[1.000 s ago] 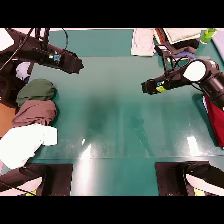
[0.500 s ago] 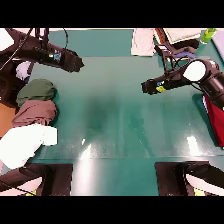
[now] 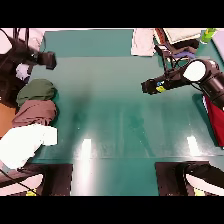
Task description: Fold the shirts.
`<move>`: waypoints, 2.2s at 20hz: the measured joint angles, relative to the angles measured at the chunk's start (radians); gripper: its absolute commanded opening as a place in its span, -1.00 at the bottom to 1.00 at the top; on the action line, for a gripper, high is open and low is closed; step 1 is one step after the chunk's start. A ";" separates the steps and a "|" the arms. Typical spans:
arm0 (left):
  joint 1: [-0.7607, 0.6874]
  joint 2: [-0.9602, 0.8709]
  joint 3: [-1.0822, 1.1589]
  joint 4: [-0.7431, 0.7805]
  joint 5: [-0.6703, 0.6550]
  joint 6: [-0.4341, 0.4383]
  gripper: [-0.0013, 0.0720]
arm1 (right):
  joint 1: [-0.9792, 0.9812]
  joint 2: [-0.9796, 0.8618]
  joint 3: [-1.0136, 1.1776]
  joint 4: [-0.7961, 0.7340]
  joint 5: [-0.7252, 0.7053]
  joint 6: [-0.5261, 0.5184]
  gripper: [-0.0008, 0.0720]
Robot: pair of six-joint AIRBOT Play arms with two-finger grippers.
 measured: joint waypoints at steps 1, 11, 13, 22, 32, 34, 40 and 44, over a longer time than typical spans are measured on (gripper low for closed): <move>0.035 -0.016 -0.042 0.014 0.019 -0.006 0.89 | 0.000 0.000 0.000 0.000 0.000 0.000 -0.93; 0.230 -0.215 -0.272 0.057 0.251 -0.028 -0.70 | 0.000 0.000 0.000 0.001 -0.011 0.000 -0.93; 0.237 -0.217 -0.271 0.058 0.252 -0.029 -0.89 | 0.000 0.000 0.004 0.000 -0.021 0.000 -0.93; 0.140 0.111 0.013 0.057 0.127 0.067 -0.89 | -0.001 0.000 0.357 -0.006 0.043 0.000 -0.93; -0.395 0.174 0.206 0.017 -0.119 0.138 -0.89 | -0.153 0.000 0.739 -0.010 0.112 -0.001 -0.93; -0.500 0.094 0.211 -0.033 -0.145 0.169 -0.89 | -0.193 0.000 0.771 -0.008 0.147 -0.001 -0.93; -0.647 -0.161 0.215 -0.243 -0.148 0.254 0.51 | -0.242 0.000 0.801 -0.008 0.243 -0.001 -0.93; -0.577 -0.218 0.198 -0.287 -0.157 0.199 0.51 | -0.248 0.000 0.805 -0.008 0.270 -0.001 -0.93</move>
